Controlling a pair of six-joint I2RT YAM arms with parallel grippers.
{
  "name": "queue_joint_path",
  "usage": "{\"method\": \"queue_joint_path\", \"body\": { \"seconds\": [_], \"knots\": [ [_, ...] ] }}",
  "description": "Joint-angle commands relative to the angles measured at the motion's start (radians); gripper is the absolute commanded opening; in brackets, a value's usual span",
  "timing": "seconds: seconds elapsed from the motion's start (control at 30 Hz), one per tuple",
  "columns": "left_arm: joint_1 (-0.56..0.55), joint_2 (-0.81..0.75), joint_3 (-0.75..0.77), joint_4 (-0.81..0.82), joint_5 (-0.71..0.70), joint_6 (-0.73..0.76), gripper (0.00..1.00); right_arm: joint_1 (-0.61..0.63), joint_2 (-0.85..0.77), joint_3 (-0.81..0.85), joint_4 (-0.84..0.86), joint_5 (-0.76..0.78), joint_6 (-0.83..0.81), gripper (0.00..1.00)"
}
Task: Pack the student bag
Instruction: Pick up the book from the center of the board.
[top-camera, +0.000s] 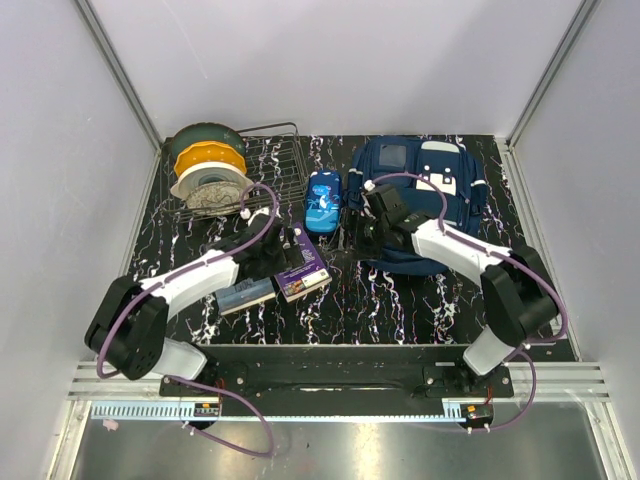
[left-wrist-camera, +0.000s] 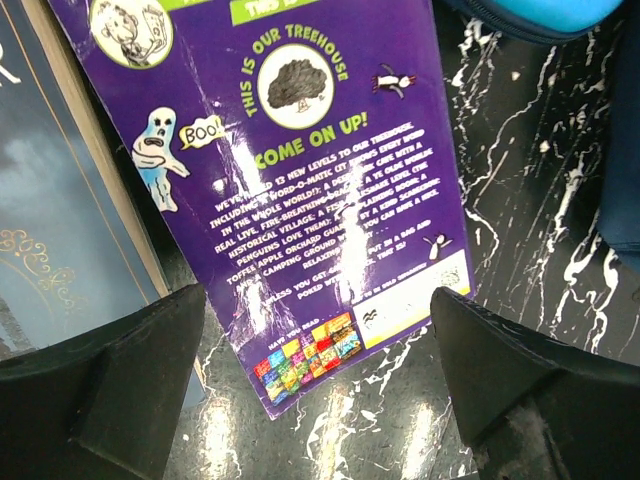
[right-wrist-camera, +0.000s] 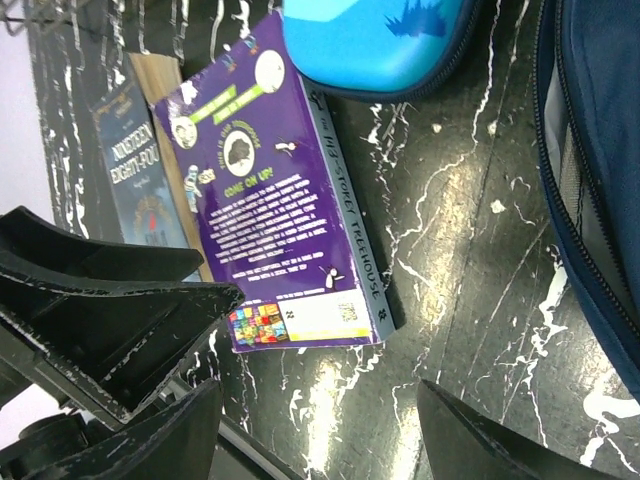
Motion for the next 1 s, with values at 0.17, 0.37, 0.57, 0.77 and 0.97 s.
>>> {"method": "queue_joint_path", "body": {
  "seconds": [0.17, 0.37, 0.57, 0.77, 0.97],
  "knots": [
    [0.001, 0.096, 0.047, -0.032, -0.074, -0.073, 0.99, 0.021, 0.117, 0.019, 0.137, -0.045, 0.097, 0.85],
    [0.018, 0.139, 0.038, -0.013, -0.052, -0.085, 0.99, 0.034, 0.200, 0.015, 0.239, -0.070, 0.144, 0.85],
    [0.019, 0.126, -0.017, 0.103, 0.021, -0.065, 0.99, 0.032, 0.293, 0.056, 0.220, -0.034, 0.138, 0.84],
    [0.019, 0.135, -0.083, 0.247, 0.124, -0.057, 0.99, 0.044, 0.359, 0.030, 0.299, -0.088, 0.168, 0.80],
    [0.018, 0.193, -0.108, 0.379, 0.266, -0.048, 0.89, 0.060, 0.388, 0.007, 0.383, -0.132, 0.200, 0.66]
  ]
}}
